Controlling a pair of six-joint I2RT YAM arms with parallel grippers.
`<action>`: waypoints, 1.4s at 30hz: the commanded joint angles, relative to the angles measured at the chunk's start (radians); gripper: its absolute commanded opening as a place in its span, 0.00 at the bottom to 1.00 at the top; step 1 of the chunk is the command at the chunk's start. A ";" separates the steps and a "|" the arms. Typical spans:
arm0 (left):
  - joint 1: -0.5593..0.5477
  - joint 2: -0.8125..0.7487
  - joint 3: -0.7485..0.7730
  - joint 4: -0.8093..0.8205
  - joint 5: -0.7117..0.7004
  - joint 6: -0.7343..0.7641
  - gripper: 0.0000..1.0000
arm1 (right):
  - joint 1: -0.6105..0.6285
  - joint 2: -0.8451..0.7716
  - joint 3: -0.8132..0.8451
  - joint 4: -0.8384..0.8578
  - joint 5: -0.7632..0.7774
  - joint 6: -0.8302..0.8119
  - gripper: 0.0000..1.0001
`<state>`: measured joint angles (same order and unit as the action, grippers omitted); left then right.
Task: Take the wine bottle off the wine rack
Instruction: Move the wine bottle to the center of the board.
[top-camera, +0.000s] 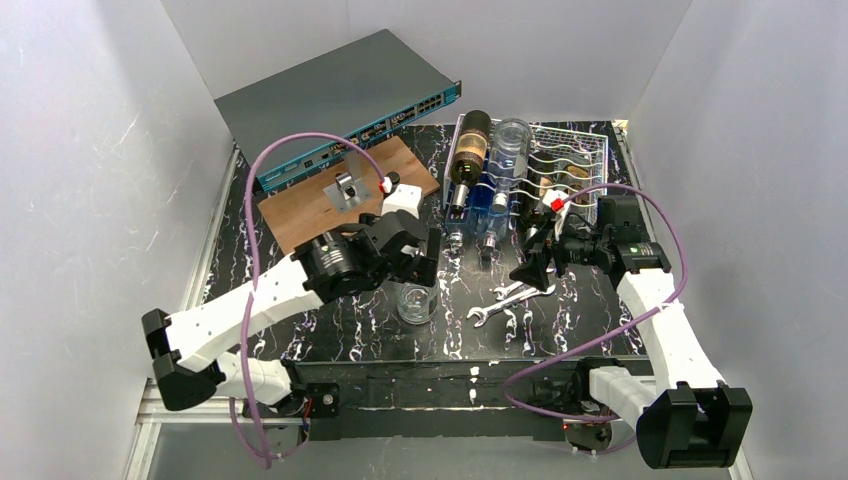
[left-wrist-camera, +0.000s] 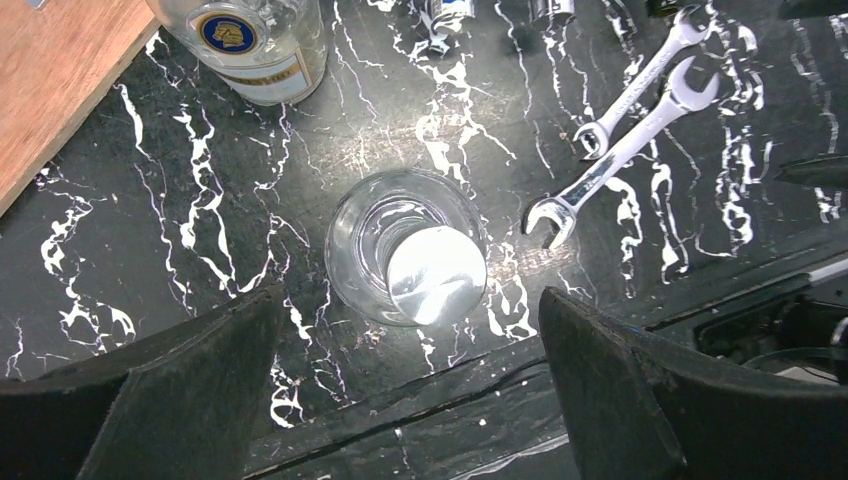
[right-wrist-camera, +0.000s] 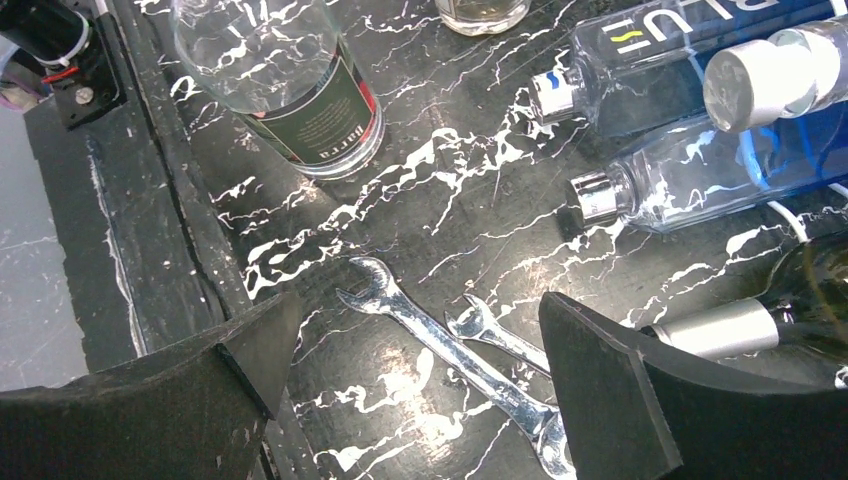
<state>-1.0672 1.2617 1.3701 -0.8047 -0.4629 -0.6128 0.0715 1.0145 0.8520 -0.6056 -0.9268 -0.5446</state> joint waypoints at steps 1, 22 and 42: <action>-0.021 0.043 0.057 -0.033 -0.079 -0.016 0.98 | -0.006 -0.005 -0.023 0.048 0.024 0.023 0.99; -0.047 0.200 0.089 -0.070 -0.226 -0.088 0.60 | -0.009 -0.016 -0.031 0.046 0.038 0.025 0.98; -0.030 0.165 0.093 -0.111 -0.234 -0.005 0.00 | -0.013 -0.017 -0.030 0.045 0.040 0.020 0.98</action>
<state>-1.1099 1.4666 1.4418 -0.8650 -0.6392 -0.6796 0.0654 1.0142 0.8207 -0.5789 -0.8848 -0.5259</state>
